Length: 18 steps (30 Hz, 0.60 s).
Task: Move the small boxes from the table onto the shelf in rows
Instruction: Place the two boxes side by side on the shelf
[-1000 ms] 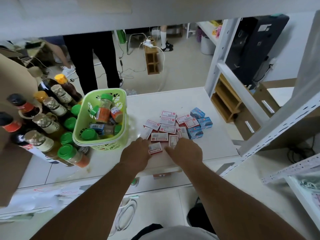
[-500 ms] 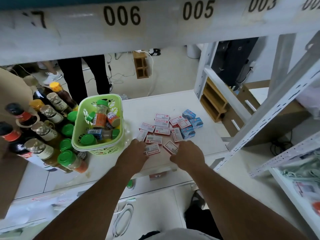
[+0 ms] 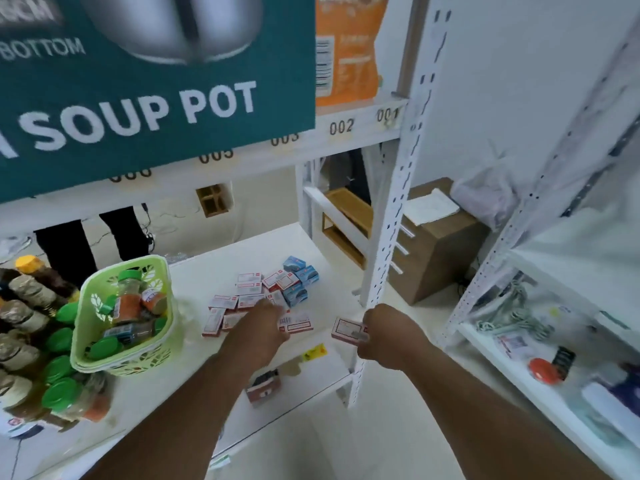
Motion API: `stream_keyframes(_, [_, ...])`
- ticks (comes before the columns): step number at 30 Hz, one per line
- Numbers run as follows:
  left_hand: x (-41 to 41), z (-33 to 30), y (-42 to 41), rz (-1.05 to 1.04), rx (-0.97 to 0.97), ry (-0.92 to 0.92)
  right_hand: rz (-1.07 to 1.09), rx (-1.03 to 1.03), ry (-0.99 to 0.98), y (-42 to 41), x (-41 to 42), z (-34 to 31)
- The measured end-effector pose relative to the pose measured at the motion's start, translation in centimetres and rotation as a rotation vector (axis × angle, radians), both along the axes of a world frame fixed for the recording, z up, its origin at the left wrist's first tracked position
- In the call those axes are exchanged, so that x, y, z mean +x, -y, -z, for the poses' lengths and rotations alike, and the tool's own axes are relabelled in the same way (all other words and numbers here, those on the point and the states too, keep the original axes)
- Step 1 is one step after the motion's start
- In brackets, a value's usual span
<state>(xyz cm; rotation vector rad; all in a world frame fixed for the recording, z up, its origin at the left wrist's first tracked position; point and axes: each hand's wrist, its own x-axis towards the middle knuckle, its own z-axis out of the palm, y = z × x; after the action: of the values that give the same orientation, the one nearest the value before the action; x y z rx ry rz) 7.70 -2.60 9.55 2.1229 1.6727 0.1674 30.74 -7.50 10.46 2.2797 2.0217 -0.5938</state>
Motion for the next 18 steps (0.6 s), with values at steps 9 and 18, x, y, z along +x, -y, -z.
stream_keyframes(9, [16.4,-5.8,7.0,0.331,0.090,-0.010,0.205,0.108,0.053,13.6,15.3,-6.3])
stream_keyframes(18, [33.8,-12.5,16.1,0.651,0.194,0.064,0.523,0.178,0.132,29.4,29.0,-12.6])
